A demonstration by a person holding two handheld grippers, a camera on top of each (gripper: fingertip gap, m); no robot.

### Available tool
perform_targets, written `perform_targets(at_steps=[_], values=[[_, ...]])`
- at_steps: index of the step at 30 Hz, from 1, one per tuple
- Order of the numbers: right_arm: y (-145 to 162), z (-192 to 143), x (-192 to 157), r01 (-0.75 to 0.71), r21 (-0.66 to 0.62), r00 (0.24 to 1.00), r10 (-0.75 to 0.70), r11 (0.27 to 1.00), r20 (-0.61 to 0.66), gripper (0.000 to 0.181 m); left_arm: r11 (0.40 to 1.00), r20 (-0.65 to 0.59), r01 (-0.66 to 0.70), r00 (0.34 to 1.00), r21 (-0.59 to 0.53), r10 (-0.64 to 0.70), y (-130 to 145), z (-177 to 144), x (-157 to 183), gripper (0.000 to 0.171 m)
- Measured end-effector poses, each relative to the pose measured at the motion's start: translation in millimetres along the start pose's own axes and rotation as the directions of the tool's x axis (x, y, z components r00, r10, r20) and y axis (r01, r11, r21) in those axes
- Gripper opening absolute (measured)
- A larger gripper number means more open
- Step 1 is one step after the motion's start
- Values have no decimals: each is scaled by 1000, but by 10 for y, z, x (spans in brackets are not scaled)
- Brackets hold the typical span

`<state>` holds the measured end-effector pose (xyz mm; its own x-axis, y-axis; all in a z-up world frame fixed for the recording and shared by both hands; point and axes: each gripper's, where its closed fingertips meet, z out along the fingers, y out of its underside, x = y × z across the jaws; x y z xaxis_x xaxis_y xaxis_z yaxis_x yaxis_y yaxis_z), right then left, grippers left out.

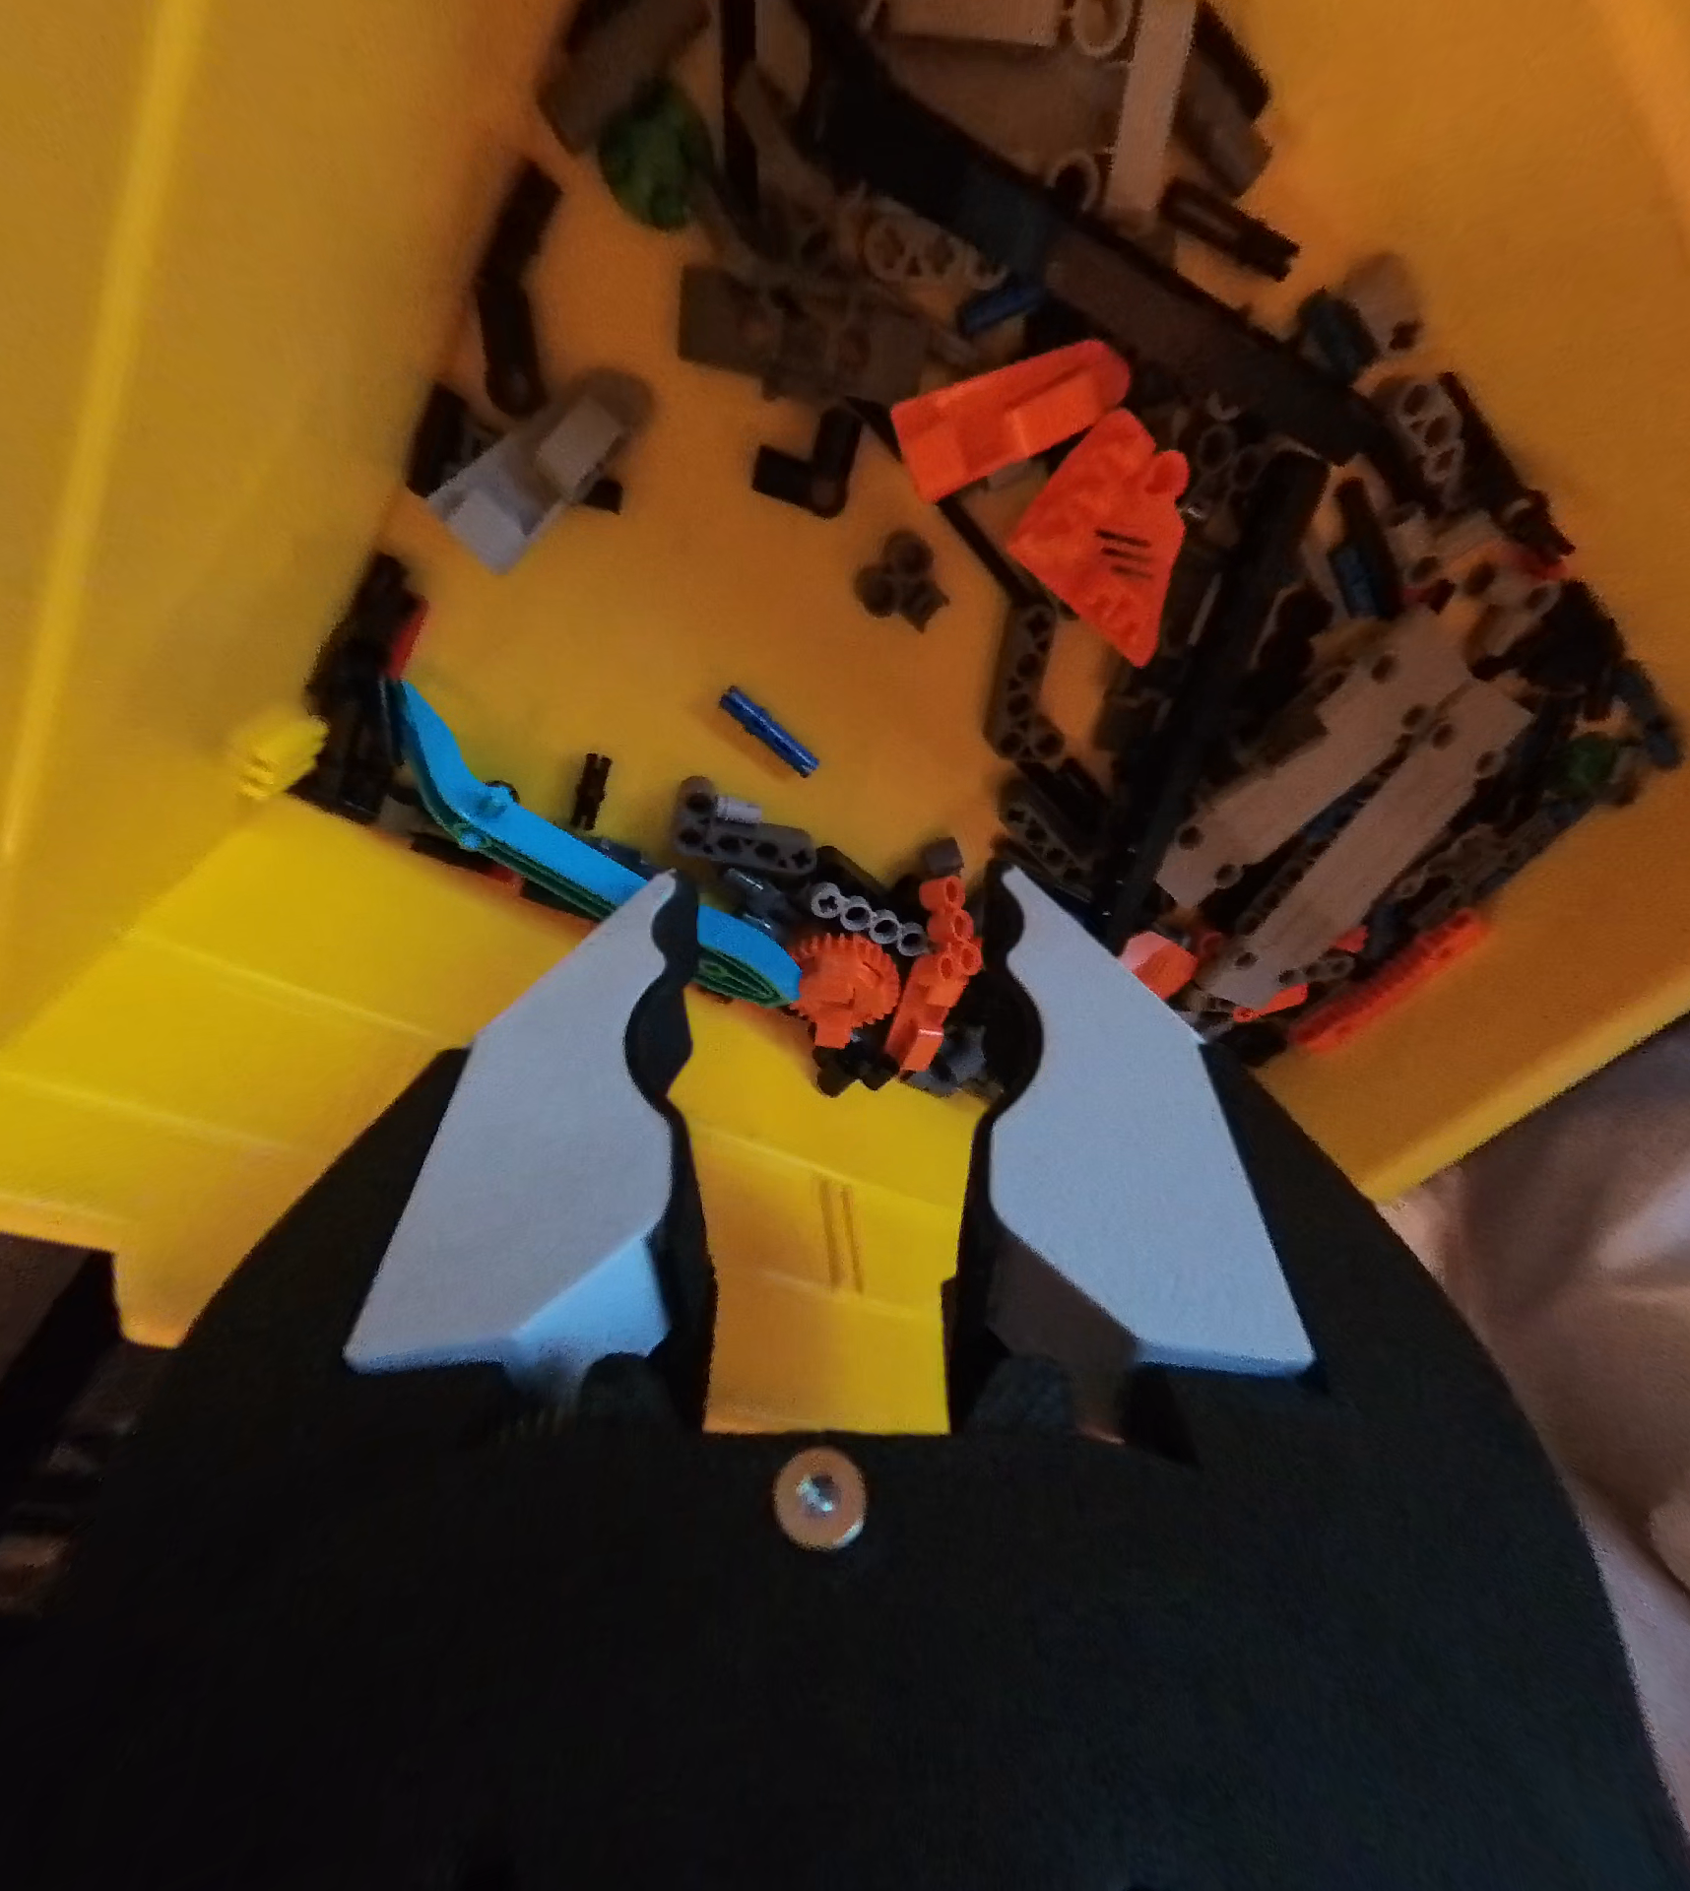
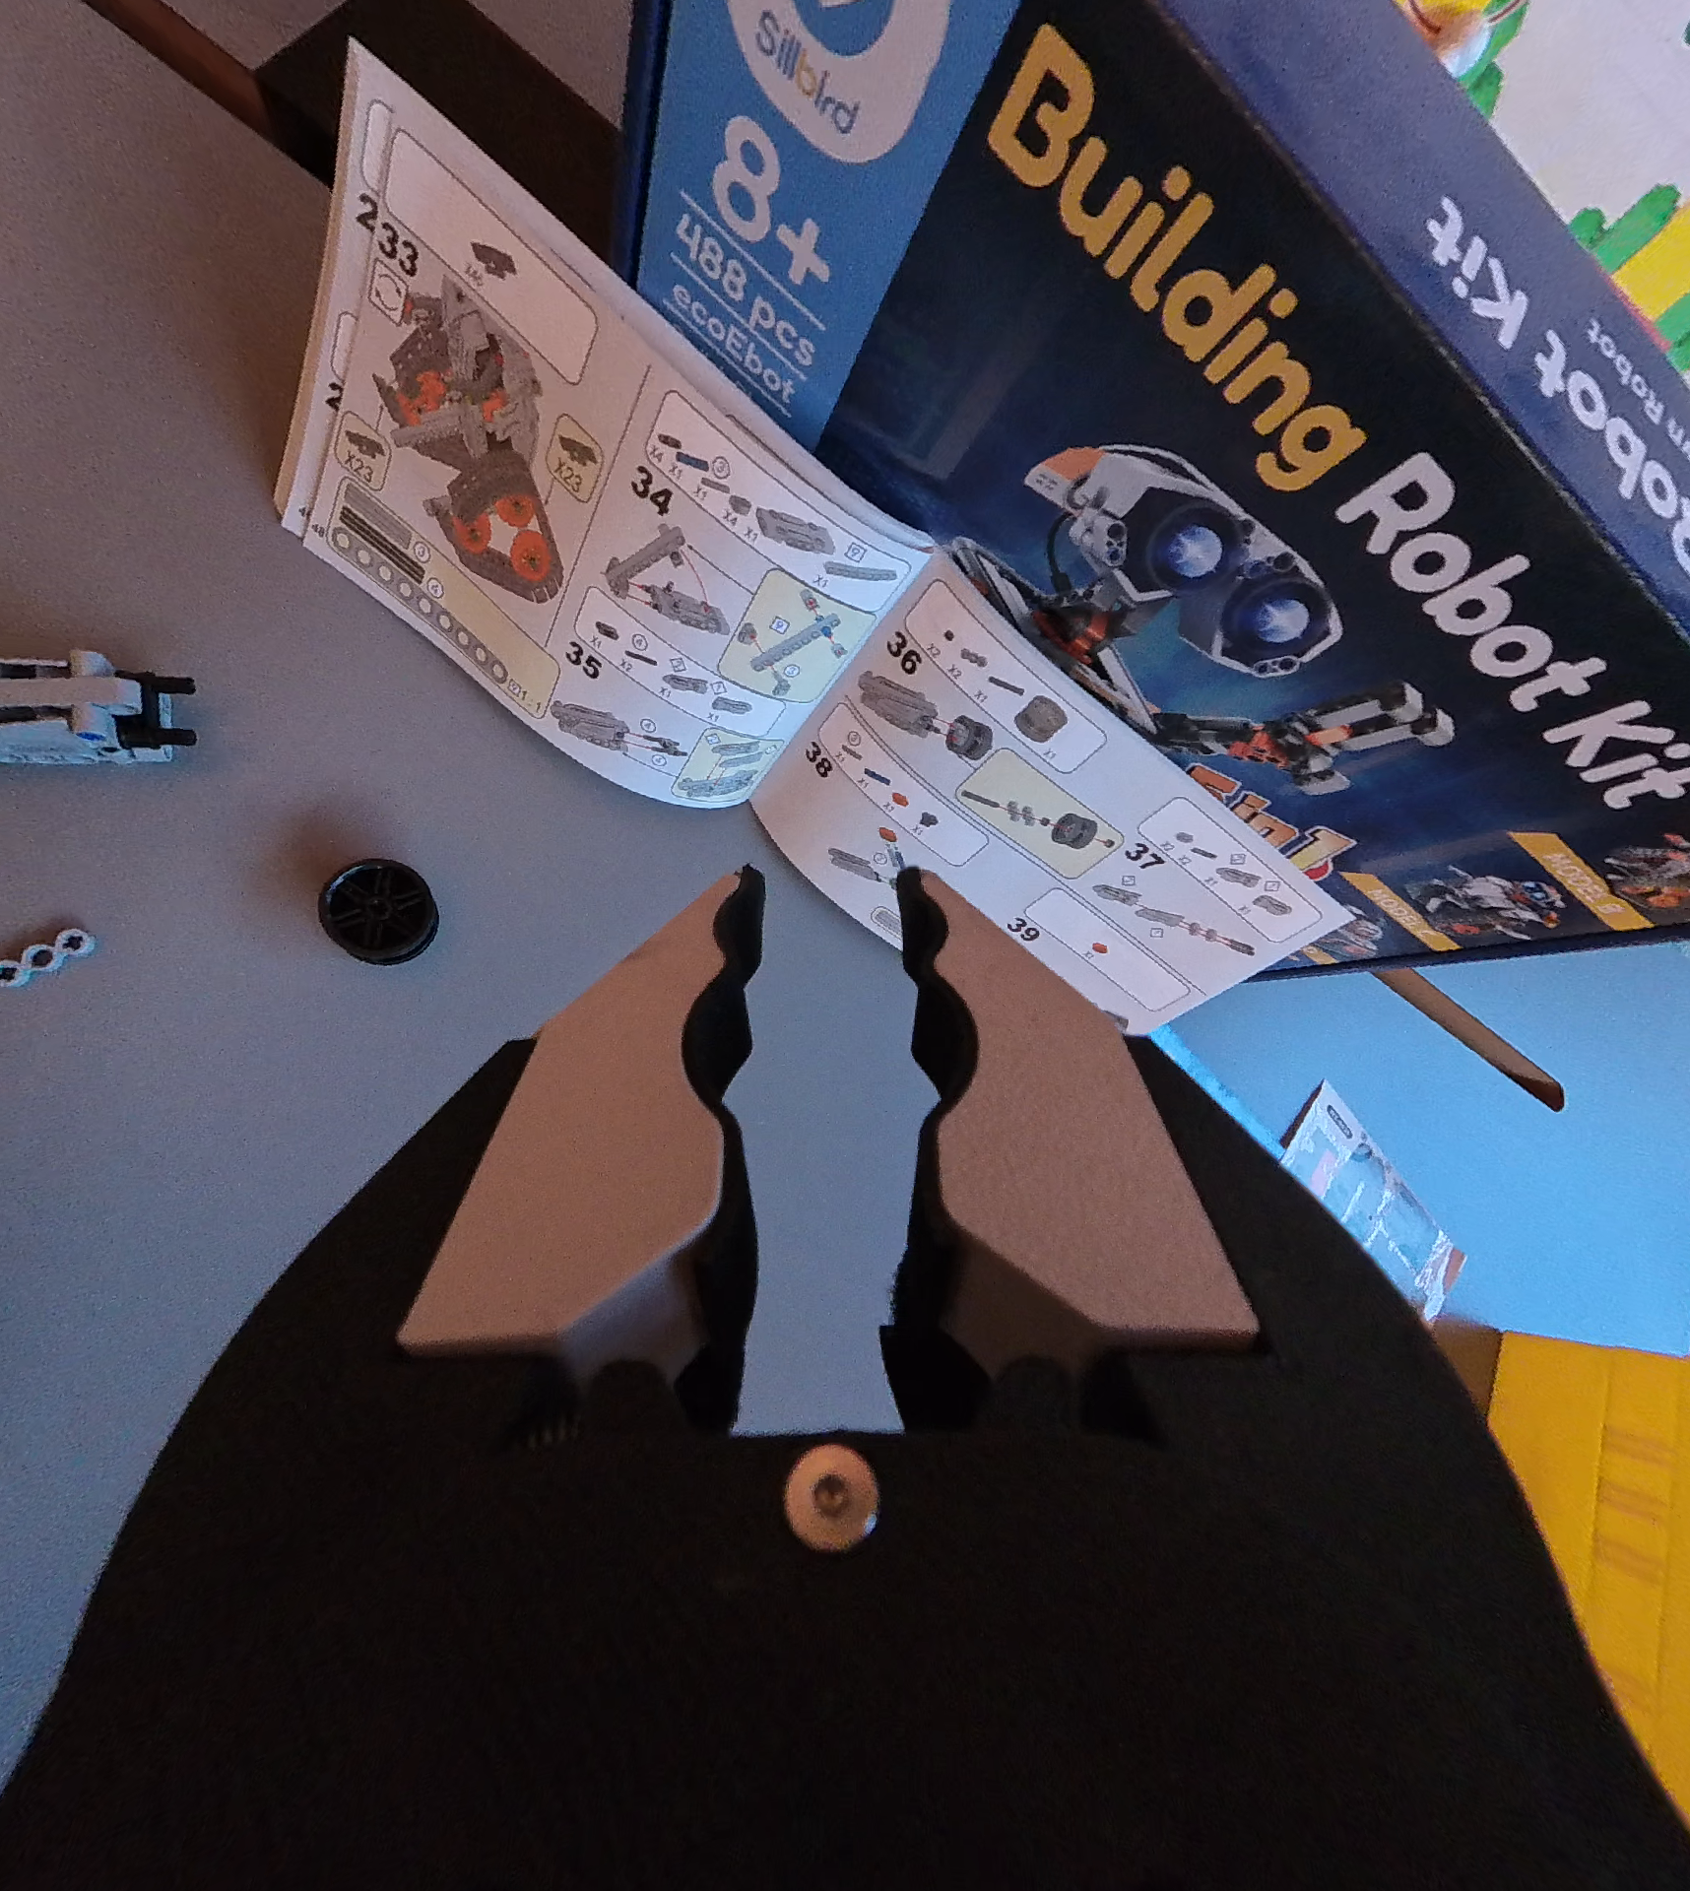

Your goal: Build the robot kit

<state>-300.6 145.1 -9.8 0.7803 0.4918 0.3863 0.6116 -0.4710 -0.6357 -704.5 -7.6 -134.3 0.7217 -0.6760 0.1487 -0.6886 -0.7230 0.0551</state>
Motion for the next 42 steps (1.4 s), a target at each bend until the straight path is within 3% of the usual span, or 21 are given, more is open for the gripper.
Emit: perform_targets(at_steps=[3,8,14,19,24,32,38,42], values=[[-15,12,-14,2,3,1000,-2,1000,5,26,998,72,34,997,-54,-30,26,77,-88,51],[-14,19,-37,11,2,1000,-11,1000,15,26,995,181,57,983,-83,-41,63,99,-201,28],[-30,30,-62,21,6,1000,-21,1000,23,26,988,213,39,977,-147,-7,262,44,-149,26],[-35,44,-94,38,0,999,-38,999,29,26,996,192,81,979,-49,-70,193,-74,-202,13],[-52,62,-109,44,-1,999,-44,999,29,26,993,136,109,984,38,-113,133,-160,-180,23],[-53,77,-169,82,-11,996,-82,997,38,26,985,188,88,980,-146,-59,241,125,-172,31],[-56,98,-199,93,-14,995,-92,996,48,27,975,296,-33,950,-221,99,311,159,-228,22],[-70,96,-210,97,-11,994,-97,995,49,26,976,262,-9,963,-216,67,330,146,-207,15]])
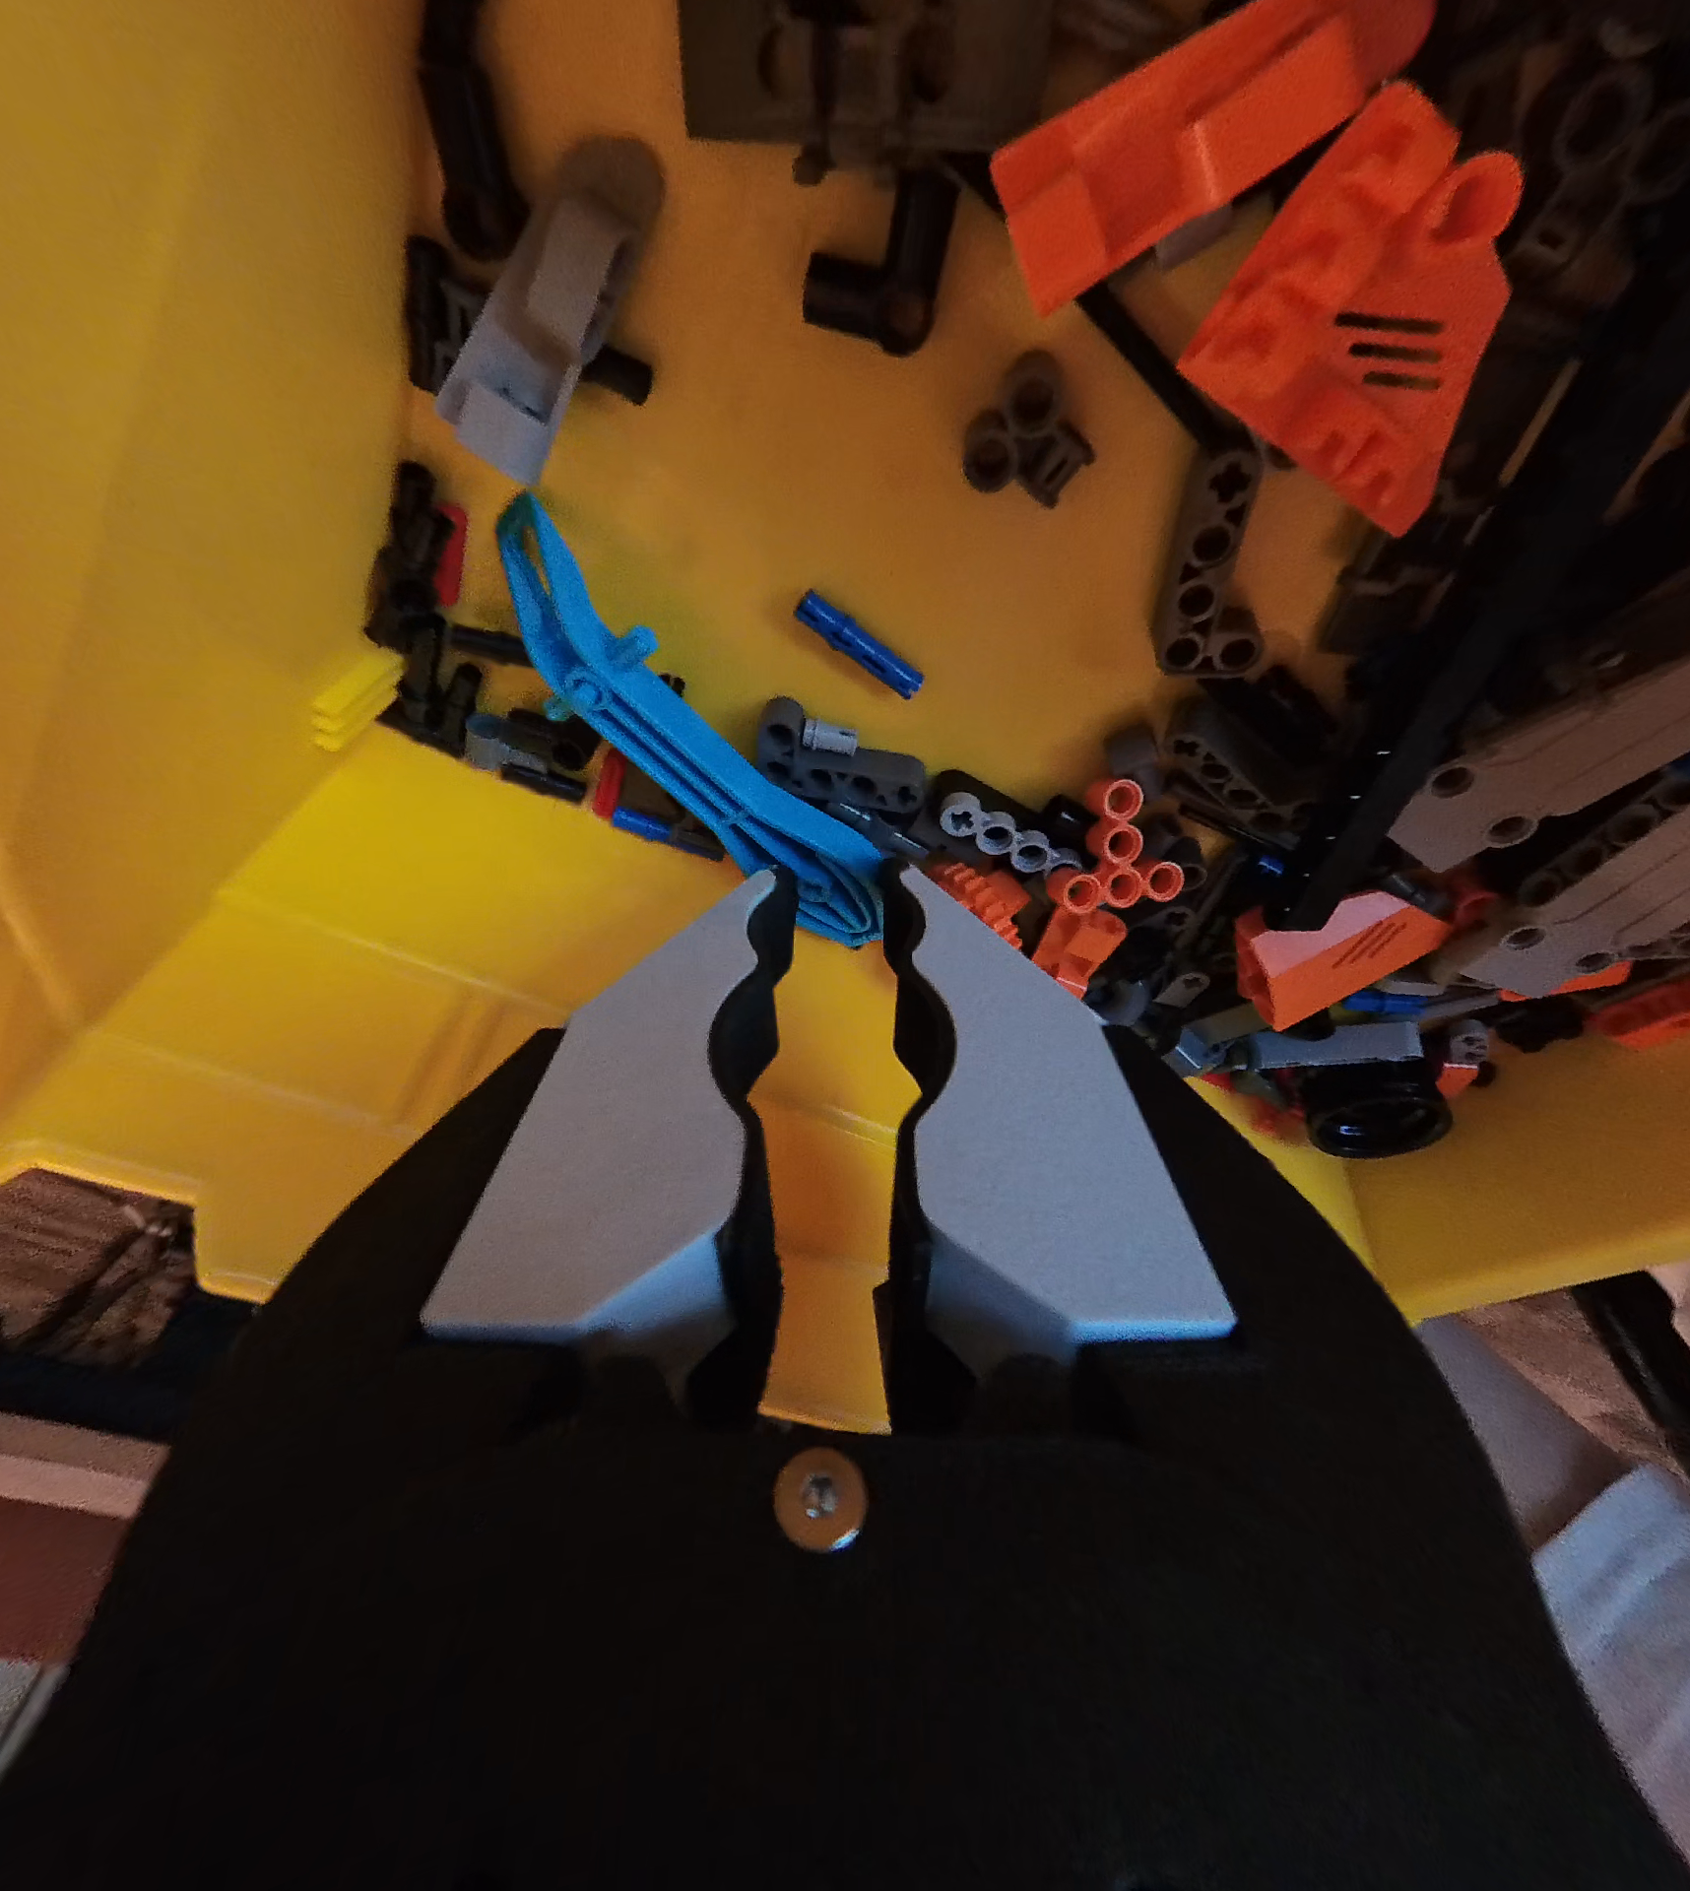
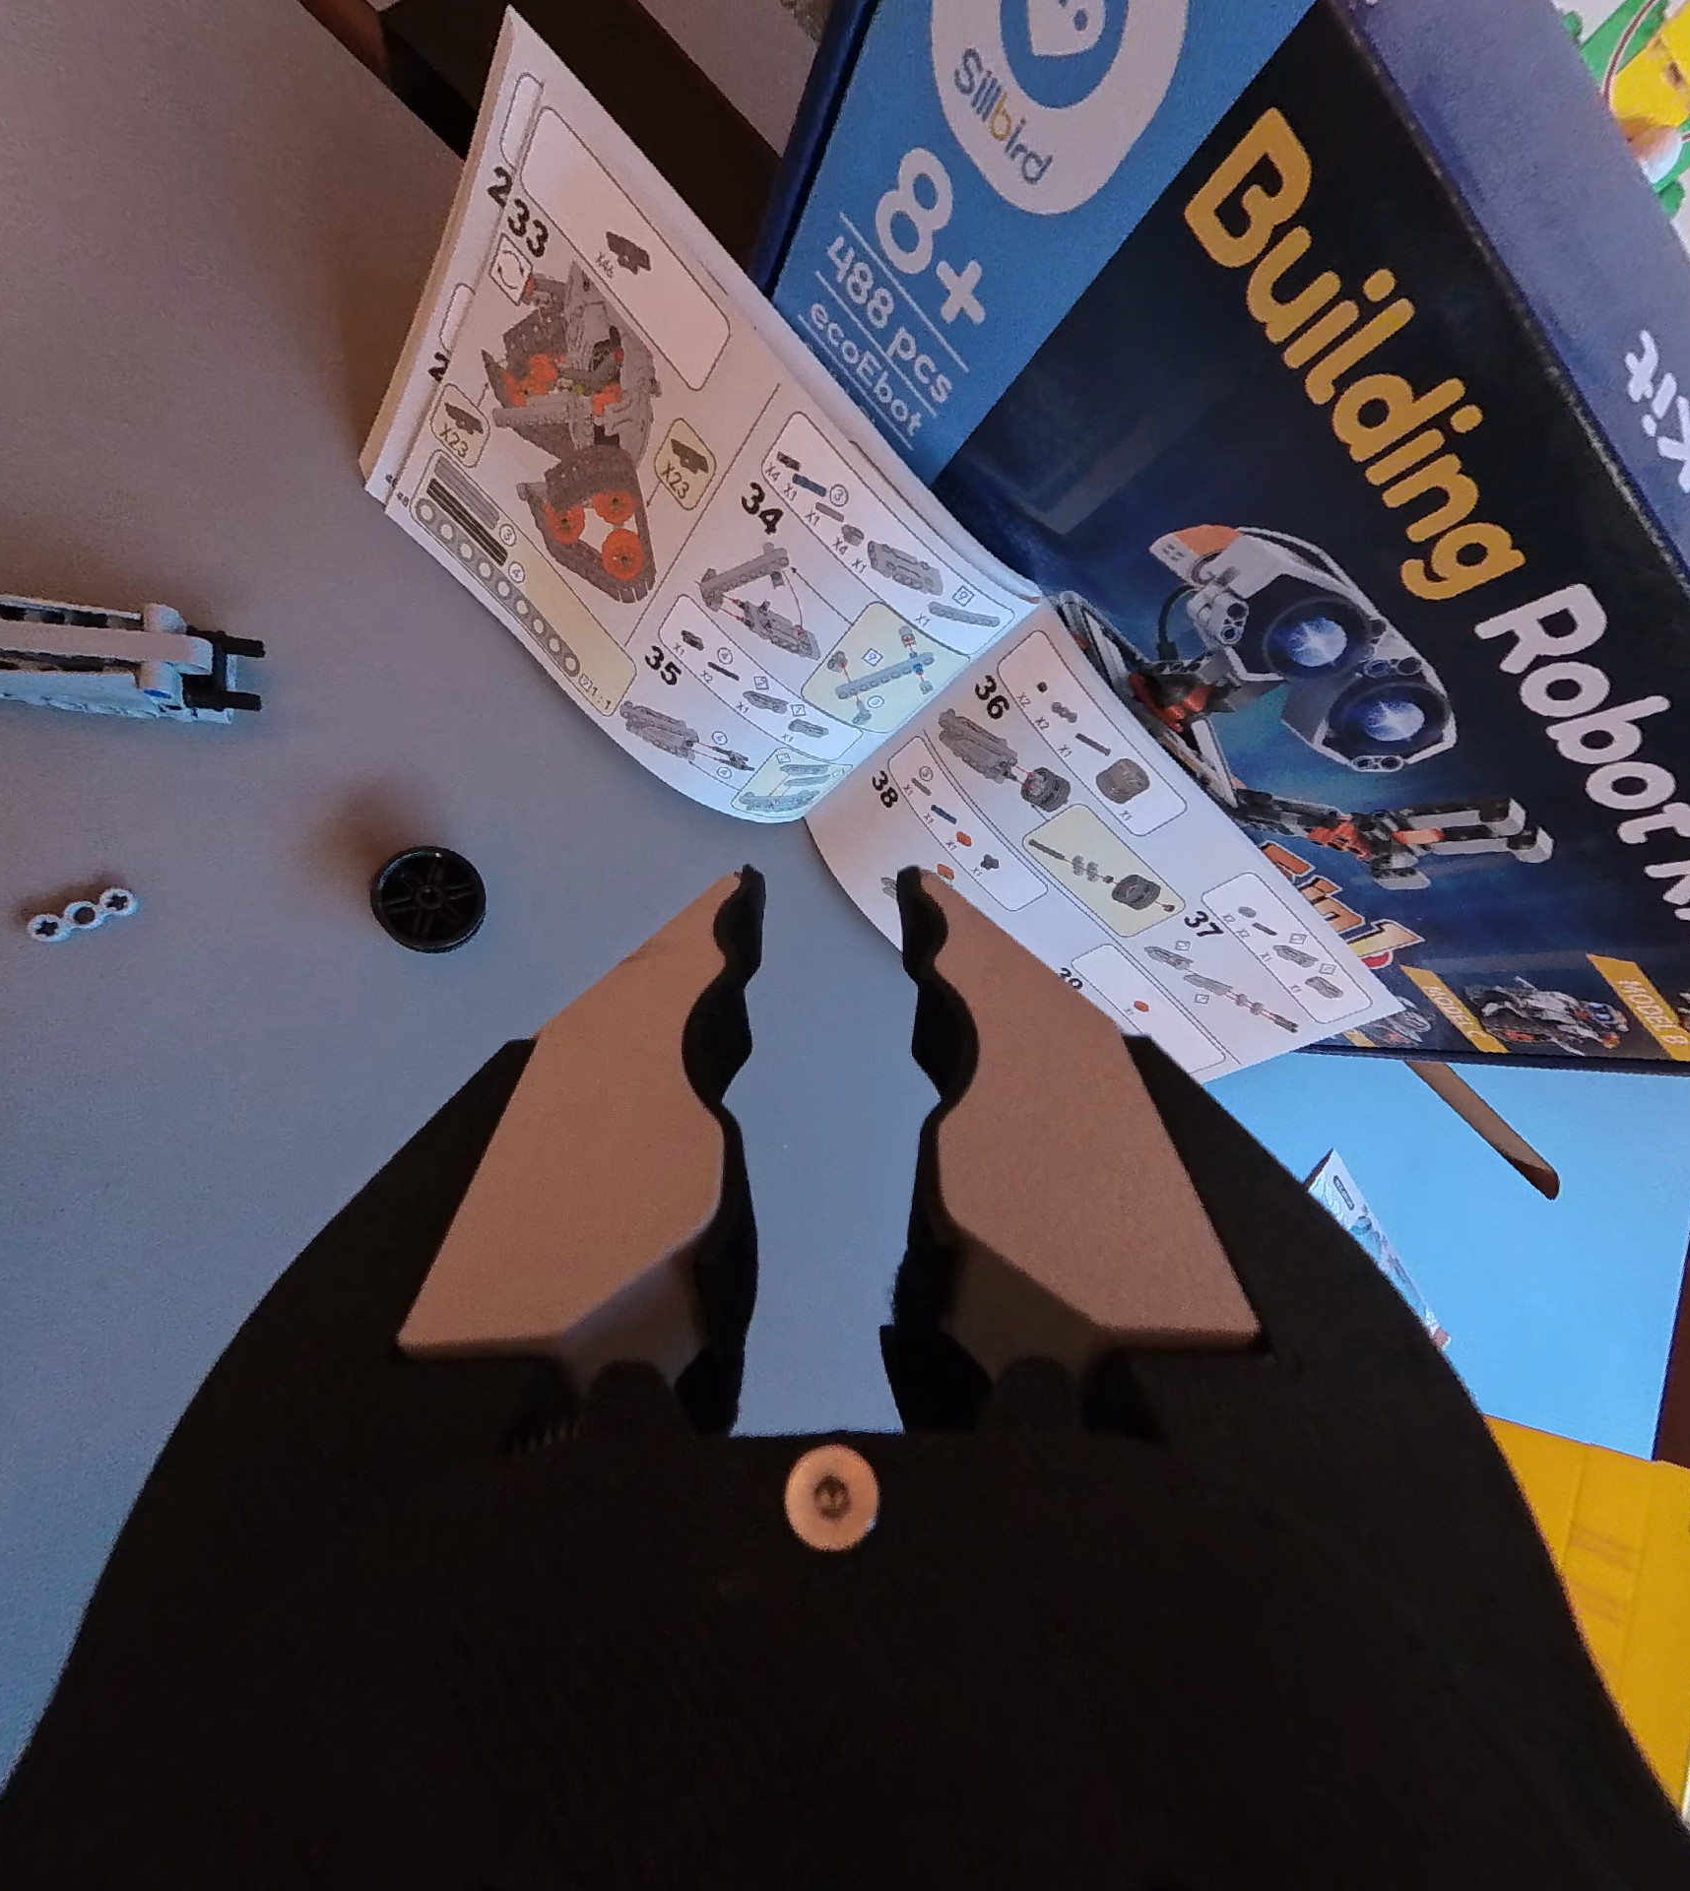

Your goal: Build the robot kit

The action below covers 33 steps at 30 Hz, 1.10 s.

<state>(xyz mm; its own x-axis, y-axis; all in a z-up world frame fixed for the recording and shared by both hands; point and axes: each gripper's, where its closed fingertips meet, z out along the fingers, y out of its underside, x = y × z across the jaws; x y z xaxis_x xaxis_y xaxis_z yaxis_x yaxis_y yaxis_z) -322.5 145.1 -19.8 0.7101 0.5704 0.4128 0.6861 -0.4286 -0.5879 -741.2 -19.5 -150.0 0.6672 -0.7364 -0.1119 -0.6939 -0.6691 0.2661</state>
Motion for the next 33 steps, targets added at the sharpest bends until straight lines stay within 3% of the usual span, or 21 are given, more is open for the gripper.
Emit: perform_targets(at_steps=[5,6,9,12,15,17,19,23,26,28,29,31,33], values=[[-25,-7,-10,0,8,1000,0,1000,2,26,998,-70,-13,997,66,18,-17,-102,45,14],[-27,-4,-14,2,7,1000,-2,1000,3,26,995,-68,-28,997,99,35,-35,-154,40,0],[-41,11,-39,13,0,1000,-13,1000,6,26,963,-47,-44,997,267,59,-159,-403,-14,0],[-84,26,-85,32,-5,999,-32,999,9,27,890,-65,-65,992,451,105,-312,-688,5,0],[-190,34,-181,67,6,998,-67,998,19,27,842,-84,-19,993,539,77,-370,-852,-58,0],[-327,33,-300,100,34,994,-101,994,39,27,814,-168,32,982,581,82,-383,-949,-3,1],[-551,3,-508,141,105,985,-150,984,82,27,783,-214,85,975,617,63,-368,-1059,-23,16],[-1205,-204,-1168,188,344,942,-268,920,202,27,722,-140,202,979,661,-146,-157,-1213,-443,24],[-1674,-548,-1917,135,551,850,-382,823,363,27,664,-108,237,967,710,-230,47,-1363,-618,26],[-1859,-747,-2440,66,629,756,-450,775,475,28,584,-127,235,967,777,-220,126,-1562,-615,13],[-1890,-836,-2723,8,633,679,-469,774,565,32,529,-144,246,963,812,-227,174,-1678,-626,8],[-1837,-940,-3225,-62,565,489,-469,823,736,44,387,-208,289,949,876,-238,288,-1956,-651,14],[-1734,-885,-3589,-34,501,379,-453,865,807,61,221,-273,317,939,922,-208,437,-2255,-647,29]])
